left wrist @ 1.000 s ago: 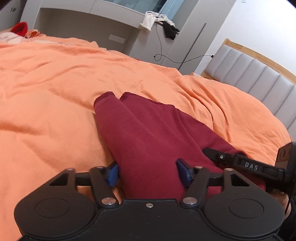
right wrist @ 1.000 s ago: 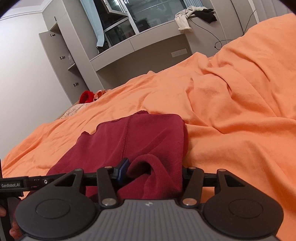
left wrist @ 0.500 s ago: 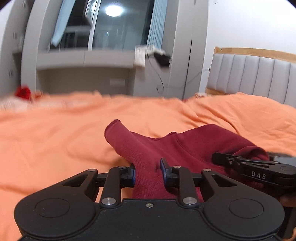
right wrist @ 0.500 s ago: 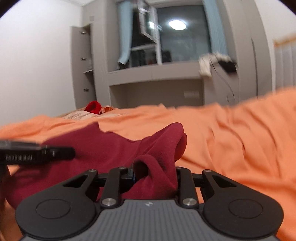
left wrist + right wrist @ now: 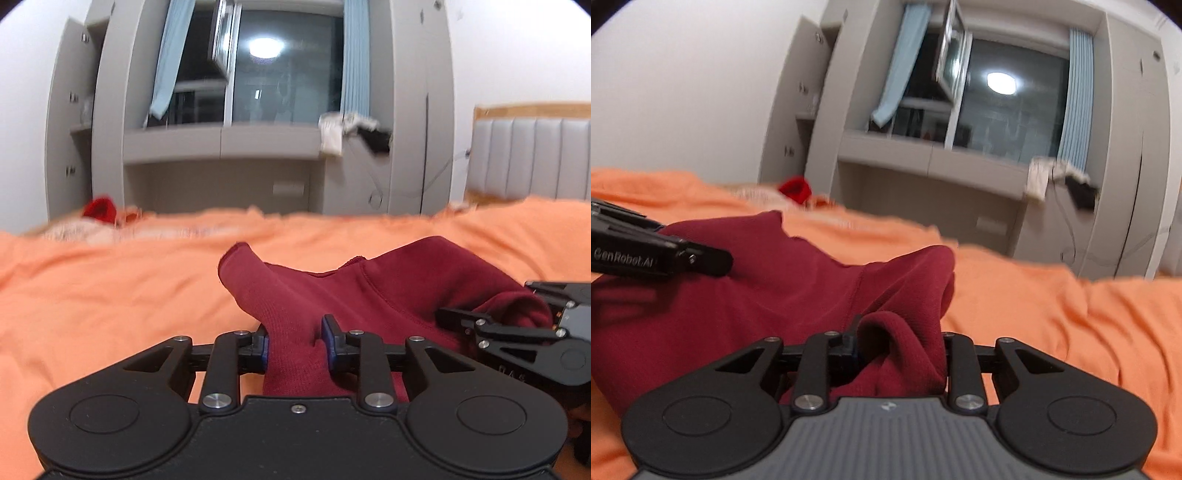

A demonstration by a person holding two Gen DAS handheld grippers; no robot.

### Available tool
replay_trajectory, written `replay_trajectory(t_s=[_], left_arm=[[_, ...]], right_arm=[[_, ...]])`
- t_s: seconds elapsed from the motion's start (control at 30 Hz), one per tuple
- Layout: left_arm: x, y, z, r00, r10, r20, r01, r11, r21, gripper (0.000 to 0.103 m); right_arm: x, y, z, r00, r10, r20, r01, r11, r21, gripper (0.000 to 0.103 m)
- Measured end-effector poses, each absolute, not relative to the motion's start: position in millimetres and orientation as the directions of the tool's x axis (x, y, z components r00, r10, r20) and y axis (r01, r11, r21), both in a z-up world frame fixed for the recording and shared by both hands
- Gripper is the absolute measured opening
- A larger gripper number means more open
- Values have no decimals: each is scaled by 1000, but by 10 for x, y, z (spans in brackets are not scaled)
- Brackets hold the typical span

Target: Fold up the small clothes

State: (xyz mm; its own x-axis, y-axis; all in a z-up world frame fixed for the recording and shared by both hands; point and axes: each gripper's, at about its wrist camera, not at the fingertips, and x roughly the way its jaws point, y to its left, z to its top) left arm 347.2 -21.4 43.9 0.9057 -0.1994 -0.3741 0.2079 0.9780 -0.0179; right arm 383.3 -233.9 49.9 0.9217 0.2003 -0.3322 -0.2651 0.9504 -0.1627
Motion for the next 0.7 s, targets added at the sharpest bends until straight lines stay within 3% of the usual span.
replay_trajectory(t_s=[0.1,0.37,0.47,0.57,0.63,0.7], left_arm=[[3527,-203,376,893,-168,-418,177,984,-16,36],[3552,-130,359,890,-154,-430,155,987,-34,45],[3550,-148,364,891,-134,-434,132,991,-34,54],[3537,-141,380,893,-107,-437,101,994,-36,71],[3516,-129,401,894,-97,-437,86,995,-45,83],[3492,-119,427,896,-93,-434,76,996,-57,88]], right_arm=[[3895,-2417,451,907,194,-373,-250,962,-107,39],[3841,-2550,436,914,140,-382,-182,980,-77,62],[3855,-2605,453,915,135,-379,-172,983,-67,69],[3863,-2657,488,920,136,-366,-168,984,-57,78],[3850,-2684,512,926,137,-351,-164,985,-47,89],[3819,-2724,540,934,138,-330,-158,987,-34,93]])
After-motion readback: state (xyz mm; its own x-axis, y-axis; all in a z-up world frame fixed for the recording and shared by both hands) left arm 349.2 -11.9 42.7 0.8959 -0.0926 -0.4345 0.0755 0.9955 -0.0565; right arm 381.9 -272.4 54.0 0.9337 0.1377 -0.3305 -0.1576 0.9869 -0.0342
